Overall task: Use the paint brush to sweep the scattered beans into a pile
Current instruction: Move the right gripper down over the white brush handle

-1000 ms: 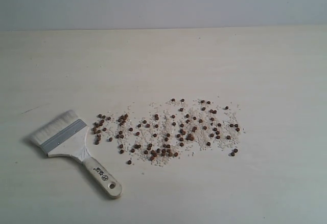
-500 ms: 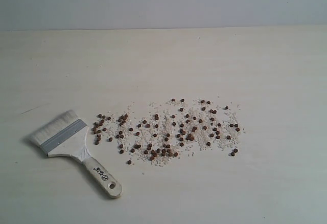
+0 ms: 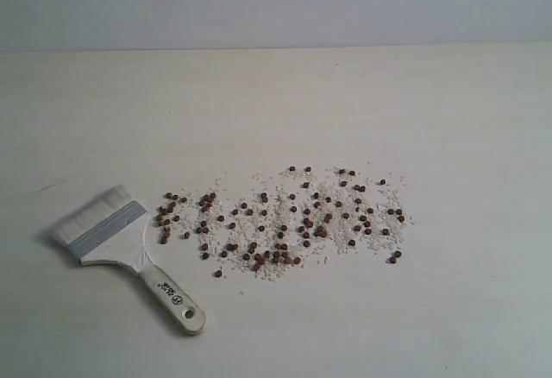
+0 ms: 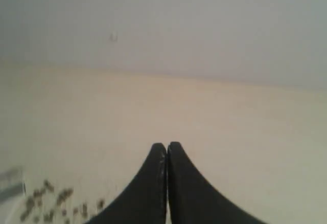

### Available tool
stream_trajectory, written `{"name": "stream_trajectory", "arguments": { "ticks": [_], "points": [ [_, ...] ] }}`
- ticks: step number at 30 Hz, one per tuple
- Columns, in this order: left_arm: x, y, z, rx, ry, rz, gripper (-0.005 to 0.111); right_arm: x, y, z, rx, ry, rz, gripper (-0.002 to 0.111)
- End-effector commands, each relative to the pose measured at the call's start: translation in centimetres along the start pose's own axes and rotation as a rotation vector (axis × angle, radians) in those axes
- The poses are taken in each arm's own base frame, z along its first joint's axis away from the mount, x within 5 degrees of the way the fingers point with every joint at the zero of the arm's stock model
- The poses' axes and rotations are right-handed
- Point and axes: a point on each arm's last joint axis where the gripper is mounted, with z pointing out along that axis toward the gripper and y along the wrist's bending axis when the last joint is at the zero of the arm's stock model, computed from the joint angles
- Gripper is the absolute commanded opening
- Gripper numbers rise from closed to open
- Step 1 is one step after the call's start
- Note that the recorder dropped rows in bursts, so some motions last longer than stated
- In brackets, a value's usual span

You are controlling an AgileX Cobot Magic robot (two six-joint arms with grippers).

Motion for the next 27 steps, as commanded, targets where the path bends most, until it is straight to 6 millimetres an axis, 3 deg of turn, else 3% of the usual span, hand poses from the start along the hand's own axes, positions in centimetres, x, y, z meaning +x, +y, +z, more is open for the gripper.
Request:
{"name": "stream_trajectory", "arguments": {
  "ticks": [1,4,9,14,19,27],
  "points": [
    [0.1,0.1,0.0,-0.003,0.002,0.009,0.000,-0.5,-0.3,4.7,-0.020,0.399,-0.079,0.000],
    [0.1,0.1,0.0,-0.003,0.002,0.009,0.000,-0.2,-0.7,7.4,-0.016,0.523,-0.092,0.000],
    [0.1,0.1,0.0,-0.003,0.002,0.009,0.000,0.6,0.7,10.8,0.049,0.607,-0.192,0.000],
    [0.1,0.1,0.0,-0.003,0.002,0.009,0.000,2.7,5.8,13.8,-0.109,0.679,-0.386,0.000],
    [0.1,0.1,0.0,-0.003,0.002,0.009,0.000,4.4,9.6,15.0,-0.361,0.770,-0.354,0.001],
    [0.1,0.1,0.0,-0.003,0.002,0.009,0.000,7.2,16.6,18.0,-0.481,0.839,-0.537,0.029]
  ]
}}
